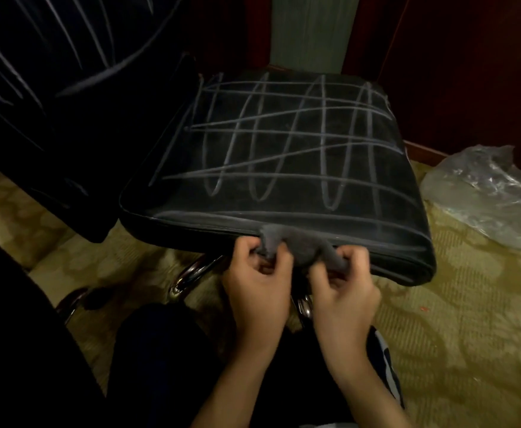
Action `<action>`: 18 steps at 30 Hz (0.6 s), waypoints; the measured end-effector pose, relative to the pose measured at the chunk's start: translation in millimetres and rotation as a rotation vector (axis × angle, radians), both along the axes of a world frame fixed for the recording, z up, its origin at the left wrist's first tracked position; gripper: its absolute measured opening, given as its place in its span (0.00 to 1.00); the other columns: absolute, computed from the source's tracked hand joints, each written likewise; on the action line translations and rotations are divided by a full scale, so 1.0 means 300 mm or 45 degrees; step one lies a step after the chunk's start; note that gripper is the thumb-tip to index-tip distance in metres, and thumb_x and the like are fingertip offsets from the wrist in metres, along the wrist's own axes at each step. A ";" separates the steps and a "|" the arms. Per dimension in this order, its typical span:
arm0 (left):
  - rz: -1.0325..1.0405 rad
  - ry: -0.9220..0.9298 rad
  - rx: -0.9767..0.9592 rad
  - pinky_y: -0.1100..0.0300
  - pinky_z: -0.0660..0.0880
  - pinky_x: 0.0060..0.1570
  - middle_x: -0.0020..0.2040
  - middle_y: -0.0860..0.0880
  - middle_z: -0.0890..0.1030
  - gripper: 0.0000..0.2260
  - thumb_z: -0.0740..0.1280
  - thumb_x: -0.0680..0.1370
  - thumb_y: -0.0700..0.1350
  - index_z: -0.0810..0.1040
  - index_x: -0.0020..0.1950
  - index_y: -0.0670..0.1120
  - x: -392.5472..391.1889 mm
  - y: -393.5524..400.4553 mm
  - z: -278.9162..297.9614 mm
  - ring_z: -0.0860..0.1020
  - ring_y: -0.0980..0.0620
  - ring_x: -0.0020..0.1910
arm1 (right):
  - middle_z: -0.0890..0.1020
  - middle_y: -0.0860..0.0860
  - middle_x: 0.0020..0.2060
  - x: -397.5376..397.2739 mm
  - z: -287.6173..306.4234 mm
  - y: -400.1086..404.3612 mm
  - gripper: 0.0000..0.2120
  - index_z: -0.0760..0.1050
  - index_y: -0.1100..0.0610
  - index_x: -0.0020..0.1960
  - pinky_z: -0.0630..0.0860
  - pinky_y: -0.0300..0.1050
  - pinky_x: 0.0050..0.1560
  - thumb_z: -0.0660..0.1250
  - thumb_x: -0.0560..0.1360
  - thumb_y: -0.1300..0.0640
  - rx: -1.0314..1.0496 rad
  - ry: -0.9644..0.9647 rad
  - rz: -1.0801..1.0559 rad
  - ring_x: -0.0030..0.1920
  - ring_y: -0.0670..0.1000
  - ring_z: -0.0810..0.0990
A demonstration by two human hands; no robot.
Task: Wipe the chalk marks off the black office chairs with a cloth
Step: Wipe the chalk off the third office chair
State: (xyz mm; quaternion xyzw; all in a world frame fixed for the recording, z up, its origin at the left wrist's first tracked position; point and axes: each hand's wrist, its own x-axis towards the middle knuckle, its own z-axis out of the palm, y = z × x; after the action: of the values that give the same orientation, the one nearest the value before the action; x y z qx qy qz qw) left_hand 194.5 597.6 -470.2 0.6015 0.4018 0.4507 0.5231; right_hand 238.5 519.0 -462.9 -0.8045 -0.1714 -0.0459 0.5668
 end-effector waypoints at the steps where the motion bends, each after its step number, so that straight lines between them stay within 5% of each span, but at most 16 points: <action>1: 0.031 0.004 0.003 0.44 0.82 0.39 0.36 0.51 0.84 0.08 0.71 0.70 0.56 0.75 0.44 0.56 -0.011 0.017 0.000 0.84 0.50 0.34 | 0.78 0.41 0.32 -0.014 -0.005 0.019 0.11 0.70 0.49 0.46 0.74 0.34 0.32 0.71 0.73 0.59 -0.013 -0.024 0.025 0.37 0.42 0.81; 7: 0.133 0.124 0.060 0.46 0.81 0.43 0.41 0.53 0.82 0.09 0.72 0.77 0.42 0.72 0.46 0.51 -0.038 0.015 0.003 0.82 0.59 0.38 | 0.79 0.44 0.33 -0.045 -0.019 0.005 0.12 0.71 0.49 0.47 0.75 0.39 0.33 0.72 0.74 0.61 0.030 -0.048 0.176 0.35 0.43 0.80; 10: -0.021 0.120 0.120 0.50 0.82 0.39 0.39 0.52 0.84 0.08 0.71 0.74 0.52 0.72 0.46 0.54 0.014 -0.086 -0.006 0.83 0.58 0.38 | 0.79 0.43 0.32 0.011 -0.012 -0.117 0.14 0.71 0.47 0.45 0.73 0.32 0.32 0.72 0.73 0.63 0.092 -0.006 0.042 0.33 0.39 0.79; 15: -0.346 0.255 0.417 0.62 0.77 0.35 0.35 0.54 0.84 0.09 0.68 0.73 0.57 0.70 0.43 0.56 0.125 -0.256 0.005 0.82 0.60 0.33 | 0.79 0.44 0.35 0.157 -0.035 -0.310 0.08 0.71 0.48 0.46 0.78 0.58 0.40 0.65 0.69 0.48 0.113 0.048 -0.257 0.33 0.43 0.76; 18: -0.306 0.289 0.451 0.59 0.76 0.36 0.33 0.53 0.84 0.10 0.68 0.73 0.58 0.70 0.42 0.55 0.130 -0.231 -0.006 0.82 0.57 0.33 | 0.77 0.45 0.34 0.164 -0.031 -0.266 0.08 0.70 0.49 0.46 0.77 0.56 0.39 0.64 0.69 0.50 0.114 0.029 -0.269 0.33 0.43 0.75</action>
State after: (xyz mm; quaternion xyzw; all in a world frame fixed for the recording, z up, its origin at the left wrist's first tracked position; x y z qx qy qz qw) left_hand 233.5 528.2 -472.1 0.7740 0.2983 0.3782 0.4109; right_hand 287.7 439.1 -472.2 -0.7925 -0.0769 -0.1040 0.5961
